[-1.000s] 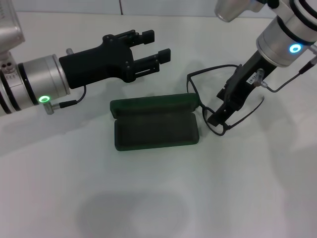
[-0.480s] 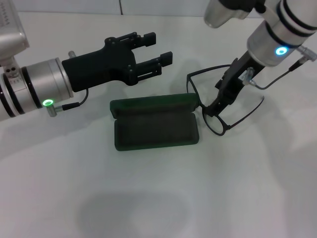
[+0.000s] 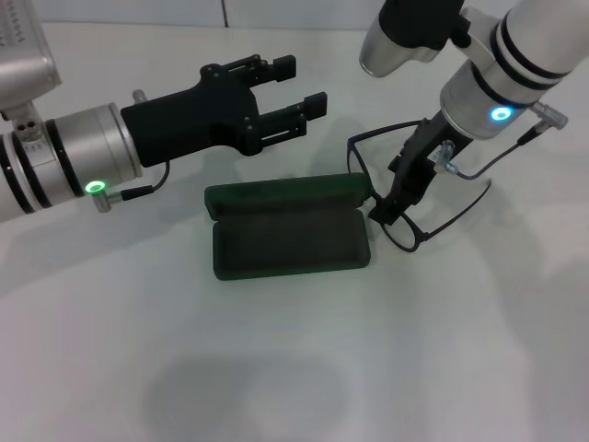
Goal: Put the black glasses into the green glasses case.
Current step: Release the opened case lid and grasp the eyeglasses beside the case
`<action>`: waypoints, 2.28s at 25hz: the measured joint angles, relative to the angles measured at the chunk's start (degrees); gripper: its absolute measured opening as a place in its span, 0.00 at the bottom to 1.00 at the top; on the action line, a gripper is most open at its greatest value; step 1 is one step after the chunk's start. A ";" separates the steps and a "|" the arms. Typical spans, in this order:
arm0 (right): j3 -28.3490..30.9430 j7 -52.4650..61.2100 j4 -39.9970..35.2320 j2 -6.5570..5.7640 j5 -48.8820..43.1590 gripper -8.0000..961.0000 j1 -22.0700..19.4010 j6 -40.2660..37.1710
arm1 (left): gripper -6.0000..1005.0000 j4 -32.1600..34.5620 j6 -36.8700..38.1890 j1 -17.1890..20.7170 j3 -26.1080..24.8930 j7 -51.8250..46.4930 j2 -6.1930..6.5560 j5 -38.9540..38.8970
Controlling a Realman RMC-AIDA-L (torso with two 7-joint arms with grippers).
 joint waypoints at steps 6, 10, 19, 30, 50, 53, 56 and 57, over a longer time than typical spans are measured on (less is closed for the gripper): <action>-0.44 0.35 1.27 0.00 -1.48 0.84 -0.36 3.12 | 0.68 -0.05 0.00 -0.47 0.00 0.06 0.19 0.00; -0.16 0.35 1.97 -0.04 -2.31 0.84 -0.37 4.65 | 0.68 0.00 -0.56 -0.61 0.00 0.07 0.27 0.00; -0.29 0.35 1.39 -0.03 -2.53 0.74 -0.37 4.89 | 0.68 -0.31 -1.29 -1.93 0.39 -0.24 0.54 0.00; -5.25 0.35 1.67 0.01 1.22 0.72 -1.45 8.55 | 0.68 -0.41 -1.28 -1.64 0.44 -0.03 0.42 0.00; -8.89 0.26 1.51 0.00 1.51 0.46 -3.06 12.22 | 0.68 -0.33 -1.32 -2.03 0.21 0.07 0.17 0.04; -9.33 0.24 1.48 0.00 1.96 0.46 -3.14 12.76 | 0.68 -0.19 -1.35 -2.04 0.19 0.07 0.08 0.06; -10.12 0.13 1.13 0.00 2.13 0.47 -3.82 13.96 | 0.68 -0.11 -1.37 -2.04 0.21 0.07 -0.09 0.08; -10.37 0.12 0.87 0.00 2.16 0.45 -4.12 14.19 | 0.68 -0.09 -1.37 -2.04 0.22 0.07 -0.16 0.09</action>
